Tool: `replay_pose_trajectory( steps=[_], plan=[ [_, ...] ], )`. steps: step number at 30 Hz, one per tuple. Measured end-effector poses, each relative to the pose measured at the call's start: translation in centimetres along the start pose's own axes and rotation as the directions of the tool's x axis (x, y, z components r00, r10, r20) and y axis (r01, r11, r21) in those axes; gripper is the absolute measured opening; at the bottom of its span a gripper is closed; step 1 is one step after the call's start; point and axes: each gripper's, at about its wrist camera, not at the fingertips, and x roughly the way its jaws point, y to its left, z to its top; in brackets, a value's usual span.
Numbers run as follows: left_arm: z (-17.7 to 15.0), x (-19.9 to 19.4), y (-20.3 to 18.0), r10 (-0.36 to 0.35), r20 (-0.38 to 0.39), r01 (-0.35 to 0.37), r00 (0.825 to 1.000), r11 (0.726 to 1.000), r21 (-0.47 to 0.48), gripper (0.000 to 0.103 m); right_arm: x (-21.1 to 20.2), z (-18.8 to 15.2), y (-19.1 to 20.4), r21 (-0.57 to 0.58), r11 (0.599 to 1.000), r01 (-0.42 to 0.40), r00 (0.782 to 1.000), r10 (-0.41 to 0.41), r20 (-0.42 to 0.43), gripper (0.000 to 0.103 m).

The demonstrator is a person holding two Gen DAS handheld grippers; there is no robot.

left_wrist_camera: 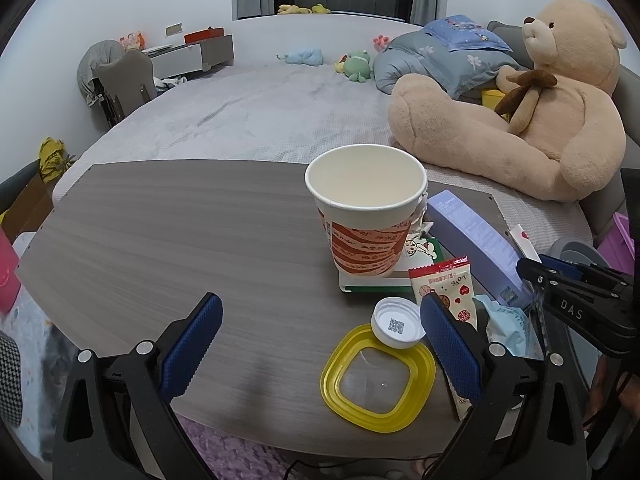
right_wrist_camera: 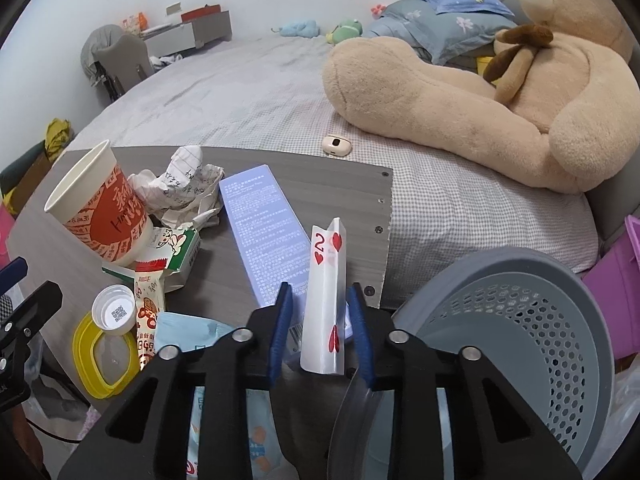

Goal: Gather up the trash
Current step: 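Reach the right tool to the white-red paper strip and close on it, then lift the paper strip with the right tool while the left tool grasps the paper cup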

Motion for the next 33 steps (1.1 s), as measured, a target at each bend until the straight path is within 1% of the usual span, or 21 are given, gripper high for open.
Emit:
replay_pose_trajectory(
  steps=[1,3,7,10,18,21,28,33],
  plan=[
    [0.0,0.0,0.0,-0.003,0.000,0.003,1.000,1.000,0.000,0.095,0.0,0.0,0.1,-0.006,1.000,-0.003,1.000,0.003,-0.001,0.017],
    [0.0,0.0,0.0,-0.007,-0.001,0.007,1.000,1.000,-0.001,0.095,-0.1,0.0,0.1,-0.009,1.000,-0.019,1.000,0.019,0.001,0.016],
    [-0.1,0.0,-0.1,-0.026,0.001,0.026,1.000,1.000,-0.006,0.095,-0.8,-0.1,0.1,-0.006,0.999,-0.034,0.999,0.034,0.031,0.014],
    [-0.2,-0.1,-0.1,-0.055,0.020,0.055,0.998,0.998,-0.015,0.095,-1.7,-0.2,-0.4,0.024,0.998,-0.062,0.997,0.061,0.051,0.014],
    [0.2,0.0,-1.2,-0.063,0.121,0.064,0.991,0.998,-0.007,0.095,-4.1,-1.6,-1.8,0.103,0.987,-0.122,0.989,0.112,0.094,0.014],
    [0.3,0.7,-1.7,-0.061,0.143,0.064,0.988,0.998,-0.011,0.095,-4.8,-2.1,-2.3,0.122,0.982,-0.141,0.986,0.128,0.105,0.014],
    [1.5,2.8,-1.9,-0.095,0.114,0.102,0.989,0.993,-0.062,0.095,-5.4,-2.9,-2.8,0.152,0.973,-0.173,0.981,0.156,0.118,0.014],
    [2.2,3.7,-2.6,-0.076,0.115,0.084,0.990,0.994,-0.065,0.095,-5.3,-3.0,-2.8,0.160,0.968,-0.193,0.978,0.175,0.117,0.014]
  ],
)
